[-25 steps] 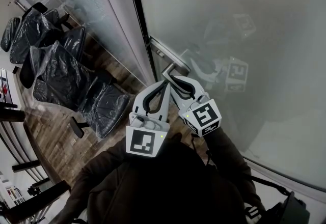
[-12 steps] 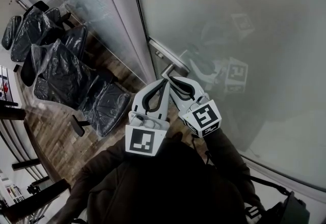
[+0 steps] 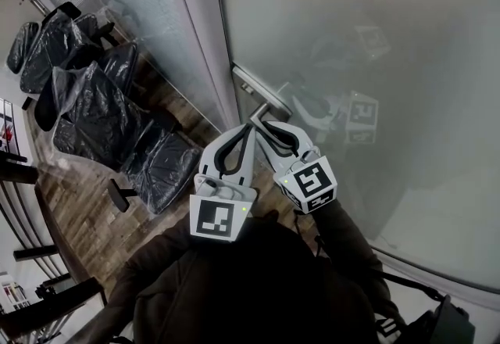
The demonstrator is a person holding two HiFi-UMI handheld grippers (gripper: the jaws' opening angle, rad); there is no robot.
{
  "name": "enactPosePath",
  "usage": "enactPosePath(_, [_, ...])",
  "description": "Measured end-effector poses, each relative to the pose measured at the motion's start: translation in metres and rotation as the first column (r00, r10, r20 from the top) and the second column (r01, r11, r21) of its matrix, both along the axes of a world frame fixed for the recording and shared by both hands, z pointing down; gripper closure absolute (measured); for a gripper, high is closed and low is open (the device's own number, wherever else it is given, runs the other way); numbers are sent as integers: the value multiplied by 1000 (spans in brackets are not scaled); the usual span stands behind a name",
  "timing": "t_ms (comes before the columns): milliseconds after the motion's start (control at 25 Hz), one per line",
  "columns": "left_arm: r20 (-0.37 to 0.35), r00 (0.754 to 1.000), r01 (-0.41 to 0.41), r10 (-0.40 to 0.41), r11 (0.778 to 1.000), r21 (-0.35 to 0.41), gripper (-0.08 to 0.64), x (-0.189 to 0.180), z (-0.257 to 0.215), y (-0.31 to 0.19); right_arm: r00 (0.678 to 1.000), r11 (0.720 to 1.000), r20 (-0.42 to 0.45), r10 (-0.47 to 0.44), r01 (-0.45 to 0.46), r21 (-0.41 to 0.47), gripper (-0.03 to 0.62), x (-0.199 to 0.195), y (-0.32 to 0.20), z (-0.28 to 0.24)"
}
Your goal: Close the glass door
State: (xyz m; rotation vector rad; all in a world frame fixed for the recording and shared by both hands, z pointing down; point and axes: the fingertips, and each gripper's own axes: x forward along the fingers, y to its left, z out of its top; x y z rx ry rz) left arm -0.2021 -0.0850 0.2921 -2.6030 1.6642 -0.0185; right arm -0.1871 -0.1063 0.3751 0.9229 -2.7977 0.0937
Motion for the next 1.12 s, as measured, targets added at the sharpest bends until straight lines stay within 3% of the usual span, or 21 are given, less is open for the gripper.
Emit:
enactPosePath(120, [-3,999,35,-35,999,20,563,-10,-8,-2,1000,998,-26,-1,3,63,528,2,5,-19])
enactPosePath(320, [-5,998,66,-66,997,41,563,-15,-14,-4,995,984,95,30,-46,174,528,15,14,-73])
enactPosePath(440, [-1,998,56,-56,998,39,563,-9,-12,-4,993,969,89,71,-90,228,553,25,19,-85])
enactPosePath(520, [1,999,47,-48,998,32,563,-5,-10,-3,990,969,102,95,-115,217,591,29,23,-85])
enactPosePath(640, [11,999,35,-35,999,27,563,1,-7,-3,983,975,141,117,-140,172,591,35,24,-82])
enactPosePath(920, [32,999,3,-3,1000,6,563,13,-3,1,973,973,188,134,-166,163,591,45,29,-87])
enactPosePath(1120, [27,1000,-9,9,1000,-10,563,20,-3,4,975,975,166,150,-174,139,591,51,33,-82])
